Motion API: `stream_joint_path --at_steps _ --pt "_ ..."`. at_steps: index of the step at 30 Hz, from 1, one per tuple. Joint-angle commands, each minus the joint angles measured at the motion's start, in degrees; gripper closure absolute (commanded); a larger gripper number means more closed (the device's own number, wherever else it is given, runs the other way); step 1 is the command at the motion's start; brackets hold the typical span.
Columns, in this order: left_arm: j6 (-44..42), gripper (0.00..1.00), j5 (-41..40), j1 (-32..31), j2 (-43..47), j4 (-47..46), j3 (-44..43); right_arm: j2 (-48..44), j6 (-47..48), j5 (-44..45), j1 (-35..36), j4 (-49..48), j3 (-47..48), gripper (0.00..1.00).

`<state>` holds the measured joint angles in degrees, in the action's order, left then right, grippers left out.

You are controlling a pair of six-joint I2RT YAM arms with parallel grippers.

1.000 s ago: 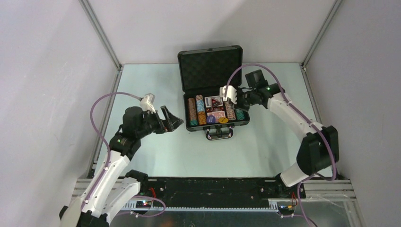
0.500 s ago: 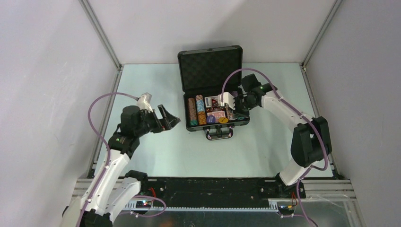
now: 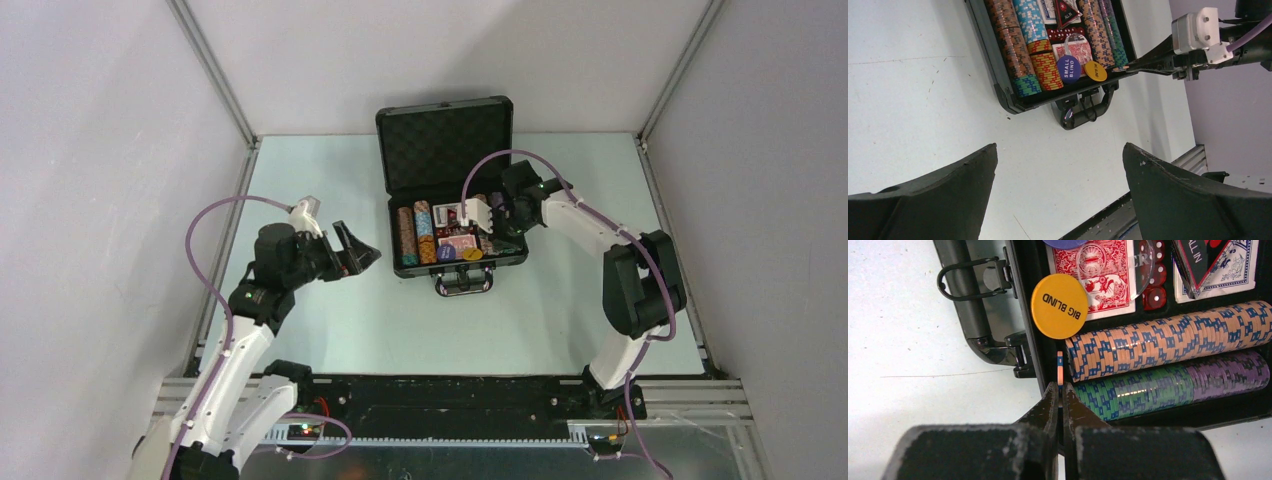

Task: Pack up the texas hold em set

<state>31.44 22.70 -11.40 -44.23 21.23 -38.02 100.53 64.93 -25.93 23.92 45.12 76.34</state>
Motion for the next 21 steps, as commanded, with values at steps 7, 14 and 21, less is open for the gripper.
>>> stream_joint_path --at_steps 7,14,21 --pt "-0.8 0.01 0.8 0.9 0.2 -0.2 -1.6 2.0 -2.1 2.6 0.4 -6.3 1.0 1.00" --pt "-0.5 0.01 1.0 1.0 -0.1 -0.3 -1.5 2.1 -3.5 6.3 1.3 -11.2 -1.2 1.00" --pt "-0.5 0.01 1.3 1.2 -0.1 -0.3 -1.5 1.3 -2.6 9.2 1.9 -14.6 -4.0 1.00"
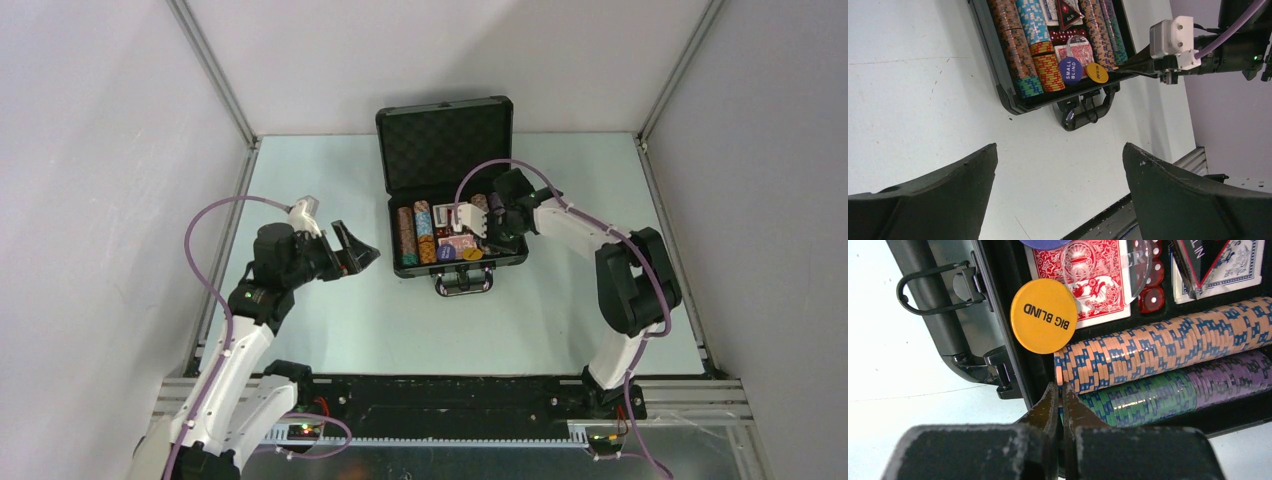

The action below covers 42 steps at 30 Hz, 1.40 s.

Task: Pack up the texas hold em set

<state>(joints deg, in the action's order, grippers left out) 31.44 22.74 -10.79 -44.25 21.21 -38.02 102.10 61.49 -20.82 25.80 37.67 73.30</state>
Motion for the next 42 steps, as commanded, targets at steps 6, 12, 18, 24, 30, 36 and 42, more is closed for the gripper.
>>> stream_joint_path --at_steps 6,12,18,24,30,36,42 --pt "-0.4 0.01 1.7 0.6 -0.3 -0.3 -1.5 -2.2 3.0 7.2 0.4 -11.1 -4.3 1.00" --pt "-0.3 0.01 1.9 0.8 -0.5 -0.2 -1.5 -3.7 3.7 8.9 0.6 -15.1 -7.0 0.82" --pt "-0.2 0.01 2.0 0.8 -0.4 -0.3 -1.4 -4.7 4.1 8.0 0.7 -13.9 -7.1 0.75" --pt "-0.2 0.01 2.1 0.8 -0.6 -0.2 -1.3 -6.2 4.2 6.7 0.6 -12.5 -7.0 0.70" --pt "-0.1 0.01 2.3 0.8 -0.7 -0.2 -1.3 -8.8 4.6 5.4 0.1 -9.9 -7.1 0.70" --pt "-0.1 0.01 2.5 0.8 -0.8 -0.3 -1.3 -12.6 3.2 1.9 -0.3 -8.5 -7.0 0.71" --pt "-0.2 0.01 2.3 0.8 -0.7 -0.2 -1.4 -16.1 -4.1 2.4 -2.0 -15.5 -7.1 0.70"
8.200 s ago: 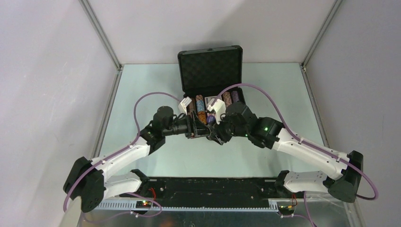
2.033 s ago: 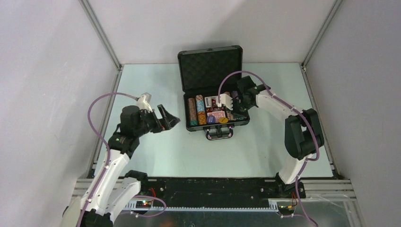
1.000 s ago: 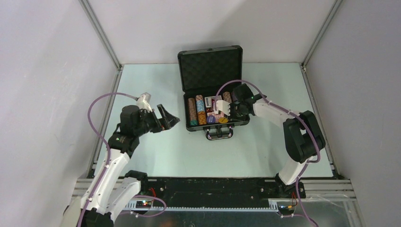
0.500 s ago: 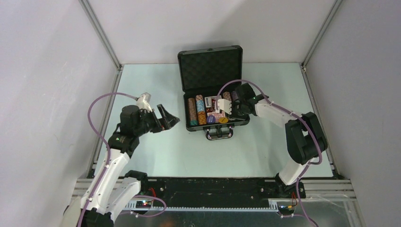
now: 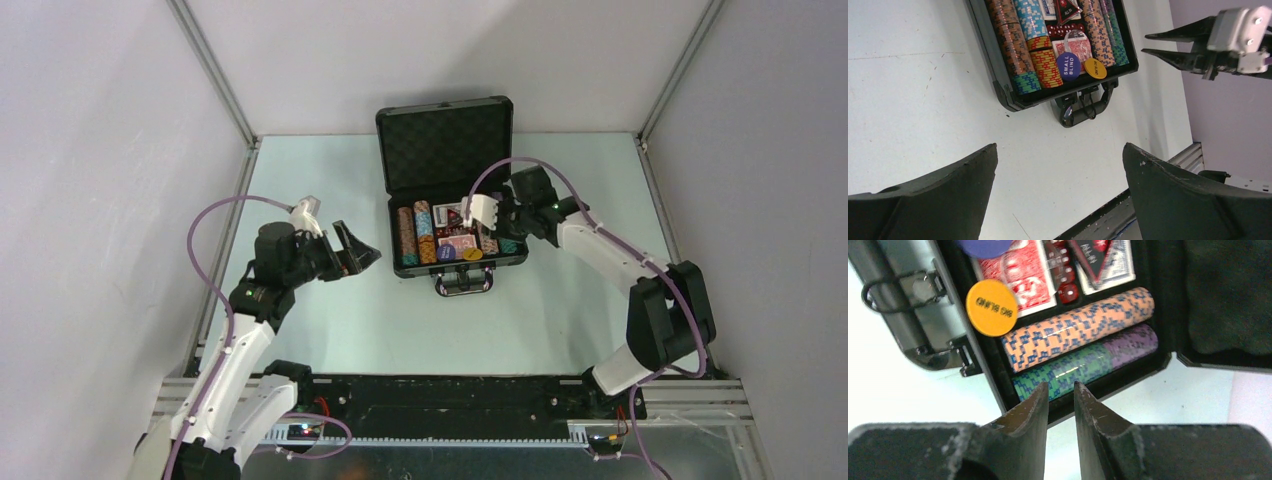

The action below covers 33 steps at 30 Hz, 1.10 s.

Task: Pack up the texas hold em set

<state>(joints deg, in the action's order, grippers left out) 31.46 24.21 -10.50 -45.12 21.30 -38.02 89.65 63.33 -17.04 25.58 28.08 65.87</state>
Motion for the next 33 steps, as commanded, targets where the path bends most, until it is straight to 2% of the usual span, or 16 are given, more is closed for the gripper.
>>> stream_joint_path --at_steps 1,4,5,6,7,8,9,10,13,16,18,19,20,21,23,33 --pt "-0.2 0.01 0.8 0.6 0.2 -0.3 -1.4 -4.2 -10.4 -2.4 -2.2 -10.2 0.4 0.70" --pt "0.0 0.01 0.7 0.6 0.2 -0.3 -1.4 -7.2 -21.4 -7.4 -4.4 -18.1 0.2 0.71" --pt "0.0 0.01 0.7 0.6 0.2 -0.4 -1.4 -7.6 -25.6 -6.9 -4.5 -25.7 0.0 0.70" --pt "0.0 0.01 0.6 0.6 0.2 -0.4 -1.4 -8.0 -35.5 -5.3 -4.4 -30.3 -0.3 0.65" --pt "0.0 0.01 0.5 0.5 0.2 -0.4 -1.5 -7.9 -40.3 0.7 -4.2 -39.7 -0.4 0.63" --pt "0.0 0.01 0.5 0.5 0.1 -0.4 -1.5 -7.2 -49.3 4.2 -4.0 -43.6 -0.3 0.58" --pt "0.0 0.01 0.5 0.6 0.1 -0.3 -1.7 -6.7 -52.6 8.7 -4.0 -49.3 0.2 0.57" --pt "0.0 0.01 0.3 0.6 0.1 -0.4 -1.8 -5.2 -57.2 9.5 -4.1 -50.4 1.9 0.55" --pt "-0.4 0.01 -0.3 0.5 0.3 -0.3 -2.0 -0.5 -61.6 8.7 -3.4 -44.3 10.8 0.51" --pt "-0.7 0.01 -0.5 0.6 0.1 -0.4 -2.0 7.2 -67.0 12.5 -2.0 -32.9 26.0 0.48" --pt "-0.8 0.01 -0.1 1.0 -0.2 -0.4 -2.0 13.6 -69.7 12.8 -1.4 -20.8 38.8 0.46" --pt "-0.8 0.01 0.0 1.1 -0.2 -0.4 -2.0 18.6 -70.2 12.8 -1.3 -17.0 48.4 0.45" --pt "-0.8 0.01 0.1 1.3 -0.2 -0.4 -2.0 20.9 -71.1 12.9 -1.1 -10.2 53.0 0.44" --pt "-0.8 0.01 0.1 1.4 -0.2 -0.3 -2.0 25.6 -71.4 12.5 -0.9 -7.4 61.5 0.43" --pt "-0.9 0.01 0.4 1.7 -0.4 -0.4 -2.0 31.0 -71.5 11.7 -0.4 -2.4 69.8 0.42" --pt "-0.7 0.01 2.1 3.0 -1.2 -0.4 -2.0 39.8 -67.9 17.8 1.8 -12.5 72.6 0.39"
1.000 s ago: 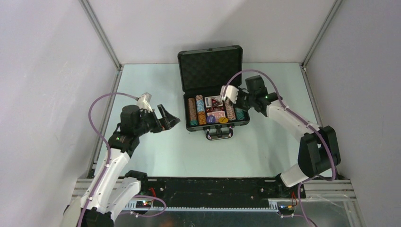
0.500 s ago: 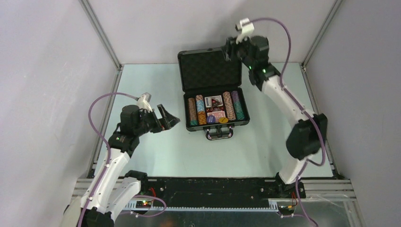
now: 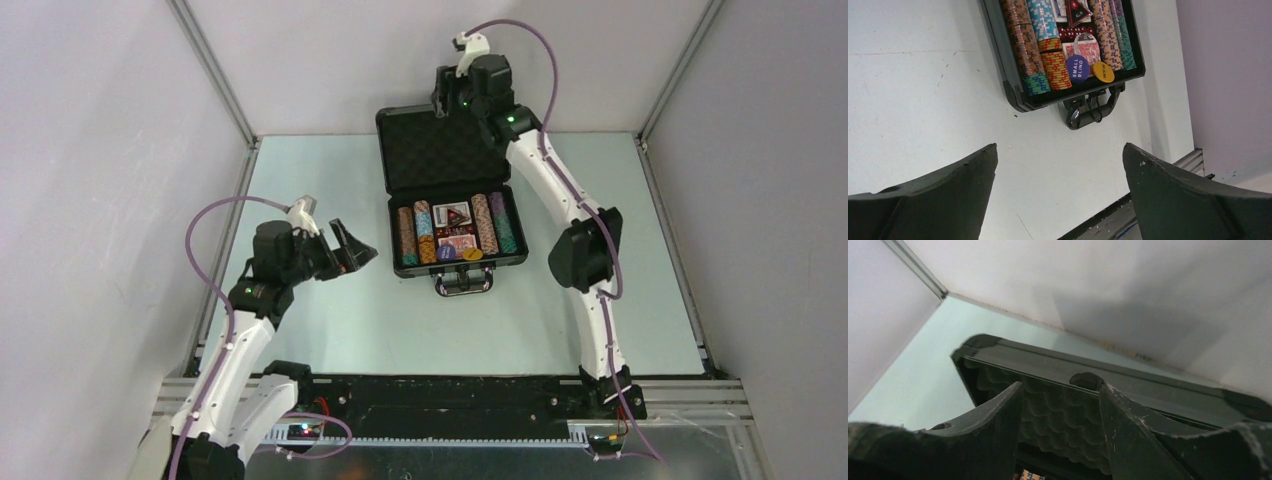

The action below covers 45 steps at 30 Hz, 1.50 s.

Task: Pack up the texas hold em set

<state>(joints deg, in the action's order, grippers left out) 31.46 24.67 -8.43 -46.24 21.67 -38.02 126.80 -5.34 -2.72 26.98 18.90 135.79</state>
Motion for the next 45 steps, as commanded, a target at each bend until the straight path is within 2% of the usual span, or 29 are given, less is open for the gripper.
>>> stream_joint_path --at_steps 1,8,14,19,24,36,45 --pt "-0.7 0.01 1.8 1.1 -0.1 -0.7 -2.0 3.8 0.9 4.0 0.5 -3.8 3.5 0.39" --pt "-0.6 0.01 1.9 2.1 0.1 -0.7 -1.9 8.4 1.9 5.8 1.1 -6.2 7.1 0.40" --pt "-0.5 0.01 2.3 2.7 -0.1 -0.8 -1.8 9.8 5.0 9.0 1.8 -4.7 6.7 0.45" --pt "-0.6 0.01 2.5 3.2 -0.3 -0.8 -1.9 9.6 8.4 9.9 2.5 -4.1 4.0 0.58" --pt "-0.5 0.01 2.8 3.5 -0.6 -0.8 -1.9 7.8 9.3 9.8 2.8 -4.9 1.0 0.65" --pt "-0.4 0.01 3.0 4.1 -0.6 -0.8 -1.8 3.1 9.0 9.5 2.6 -5.6 -4.5 1.00" --pt "-0.4 0.01 3.0 4.2 -0.5 -0.8 -1.8 -2.9 9.5 11.8 3.1 -3.3 -7.4 1.00"
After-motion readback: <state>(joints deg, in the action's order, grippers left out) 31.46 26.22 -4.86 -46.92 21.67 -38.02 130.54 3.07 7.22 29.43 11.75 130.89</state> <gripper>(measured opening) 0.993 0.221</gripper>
